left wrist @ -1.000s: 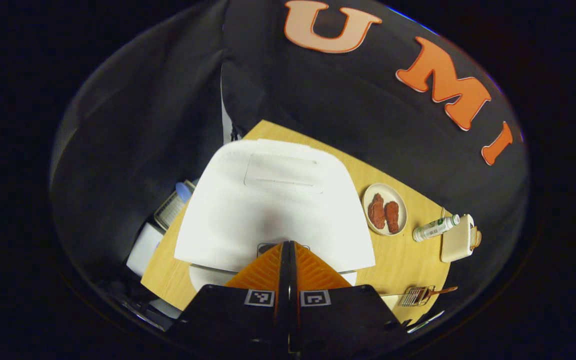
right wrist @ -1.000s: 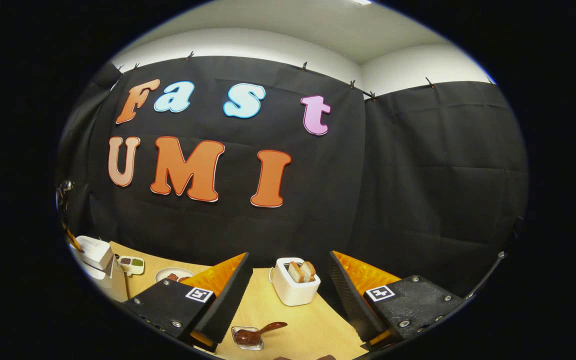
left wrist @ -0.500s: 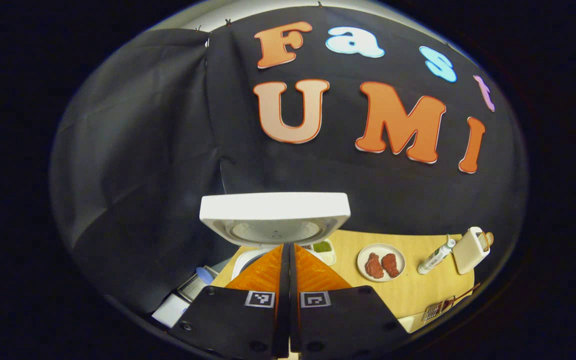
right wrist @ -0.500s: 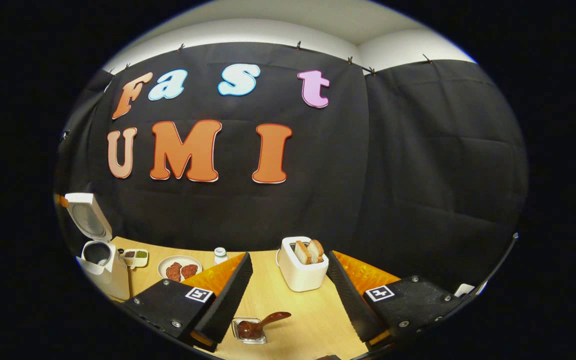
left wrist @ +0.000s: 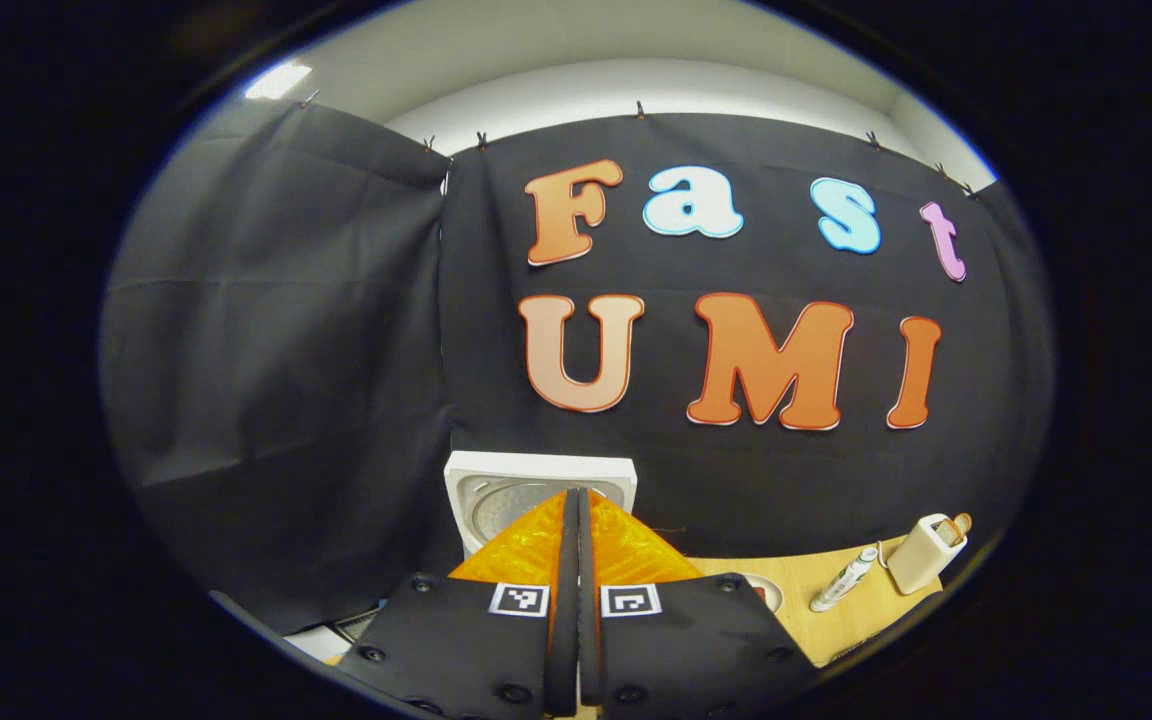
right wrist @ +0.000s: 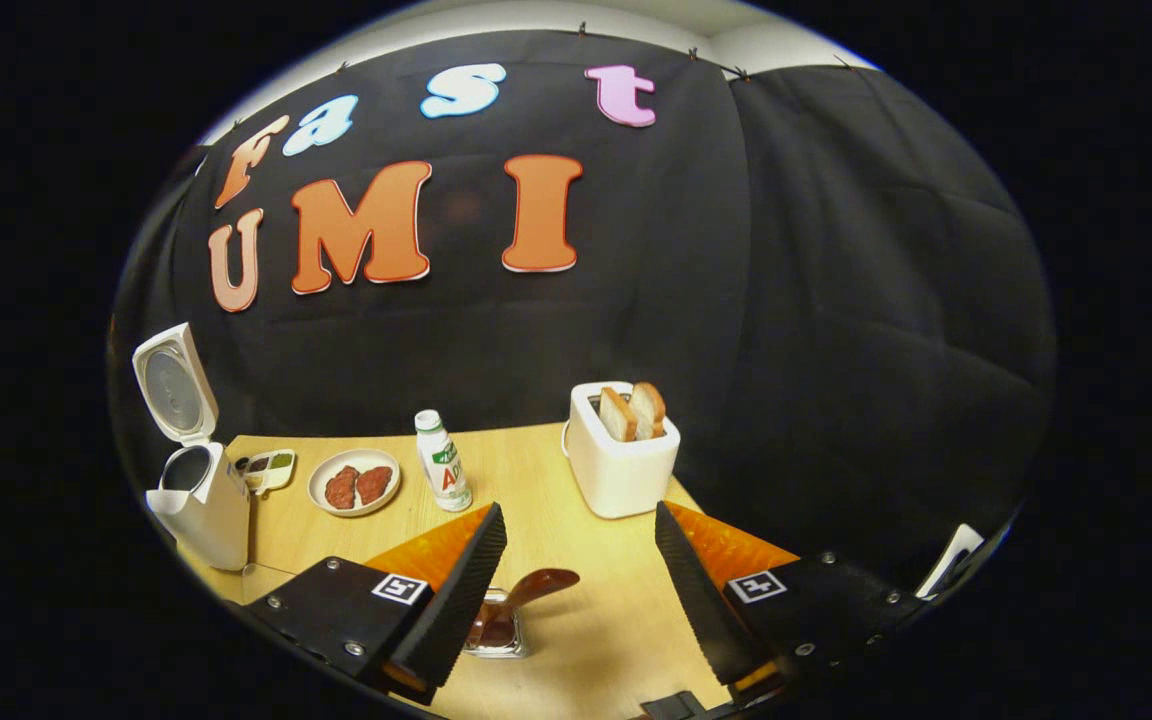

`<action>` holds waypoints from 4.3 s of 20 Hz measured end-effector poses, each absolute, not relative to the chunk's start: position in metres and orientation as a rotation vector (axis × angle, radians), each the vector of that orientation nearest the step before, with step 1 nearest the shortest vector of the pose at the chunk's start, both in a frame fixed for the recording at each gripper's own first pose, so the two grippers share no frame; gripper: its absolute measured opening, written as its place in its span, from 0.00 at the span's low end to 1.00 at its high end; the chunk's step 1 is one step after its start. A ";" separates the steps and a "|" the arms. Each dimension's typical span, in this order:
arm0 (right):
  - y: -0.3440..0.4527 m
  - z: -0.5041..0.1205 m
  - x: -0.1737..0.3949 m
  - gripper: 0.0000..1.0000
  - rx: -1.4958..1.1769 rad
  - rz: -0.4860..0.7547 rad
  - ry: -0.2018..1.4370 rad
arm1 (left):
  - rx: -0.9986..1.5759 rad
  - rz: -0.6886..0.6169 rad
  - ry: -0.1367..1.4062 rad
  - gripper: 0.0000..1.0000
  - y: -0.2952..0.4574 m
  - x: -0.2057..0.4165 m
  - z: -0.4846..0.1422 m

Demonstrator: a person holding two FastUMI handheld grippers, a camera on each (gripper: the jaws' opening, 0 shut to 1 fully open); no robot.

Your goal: Close the left gripper, press the button to open the rice cooker; take a wooden spoon from the chopstick holder with the right hand, scoop a spoonful of rice and pour it into the rice cooker, then put the wooden spoon back into the chopstick holder.

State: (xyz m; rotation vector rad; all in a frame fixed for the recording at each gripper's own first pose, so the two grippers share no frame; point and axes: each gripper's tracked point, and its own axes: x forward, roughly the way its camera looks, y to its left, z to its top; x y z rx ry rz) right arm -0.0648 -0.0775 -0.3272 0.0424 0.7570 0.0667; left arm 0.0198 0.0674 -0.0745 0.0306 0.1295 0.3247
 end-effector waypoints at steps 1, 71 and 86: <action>-0.077 -0.337 -0.068 0.93 0.063 0.071 0.777 | 0.029 0.329 0.116 0.05 0.064 0.010 -0.083; 0.183 -0.330 -0.144 0.16 -0.004 0.497 0.663 | 0.118 0.269 0.181 1.00 0.101 -0.056 -0.123; 0.218 -0.371 -0.190 0.14 -0.436 0.619 0.459 | 0.139 0.319 0.219 1.00 0.120 -0.067 -0.135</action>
